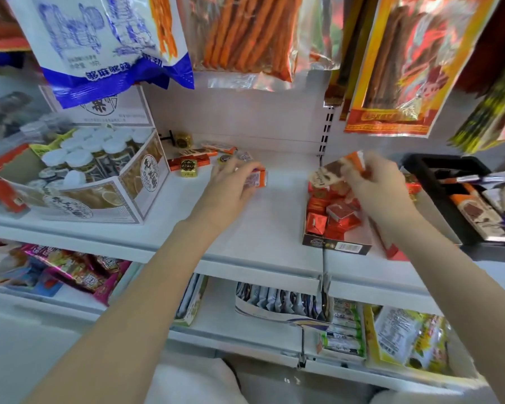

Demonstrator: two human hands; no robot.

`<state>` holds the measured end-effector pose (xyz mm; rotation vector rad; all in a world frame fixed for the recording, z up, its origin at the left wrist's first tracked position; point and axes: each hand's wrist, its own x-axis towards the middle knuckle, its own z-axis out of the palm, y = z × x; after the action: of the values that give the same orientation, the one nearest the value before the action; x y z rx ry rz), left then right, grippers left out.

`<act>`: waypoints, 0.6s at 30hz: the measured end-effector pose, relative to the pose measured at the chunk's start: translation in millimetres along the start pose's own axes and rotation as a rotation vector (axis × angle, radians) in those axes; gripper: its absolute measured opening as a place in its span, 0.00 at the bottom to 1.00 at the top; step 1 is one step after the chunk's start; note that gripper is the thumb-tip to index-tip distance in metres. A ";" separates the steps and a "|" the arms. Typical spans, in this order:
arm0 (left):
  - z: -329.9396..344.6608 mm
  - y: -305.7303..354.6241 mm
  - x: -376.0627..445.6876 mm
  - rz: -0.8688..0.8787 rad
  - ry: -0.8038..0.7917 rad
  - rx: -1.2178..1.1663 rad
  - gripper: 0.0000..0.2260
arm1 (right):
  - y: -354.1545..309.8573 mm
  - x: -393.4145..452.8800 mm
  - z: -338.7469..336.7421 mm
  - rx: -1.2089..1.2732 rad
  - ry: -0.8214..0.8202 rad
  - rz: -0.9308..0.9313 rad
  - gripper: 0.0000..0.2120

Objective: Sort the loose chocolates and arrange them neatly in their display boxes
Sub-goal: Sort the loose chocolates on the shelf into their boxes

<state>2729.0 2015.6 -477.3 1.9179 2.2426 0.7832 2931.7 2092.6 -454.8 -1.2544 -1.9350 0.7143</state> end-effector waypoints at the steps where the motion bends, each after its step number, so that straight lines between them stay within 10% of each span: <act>1: 0.4 8.5 0.3 0.039 0.019 -0.004 0.18 | 5.5 0.7 -7.6 0.041 0.076 0.029 0.10; 12: 38.1 120.4 13.4 0.350 -0.041 -0.102 0.18 | 71.6 -15.0 -99.6 -0.085 0.512 0.237 0.12; 18: 65.2 166.6 21.5 0.480 -0.111 -0.094 0.18 | 105.9 -17.7 -135.0 -0.260 0.395 0.272 0.16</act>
<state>2899.5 2070.3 -456.3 2.4167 1.6655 0.7863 3100.9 2125.3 -459.8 -1.6976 -1.5819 0.3128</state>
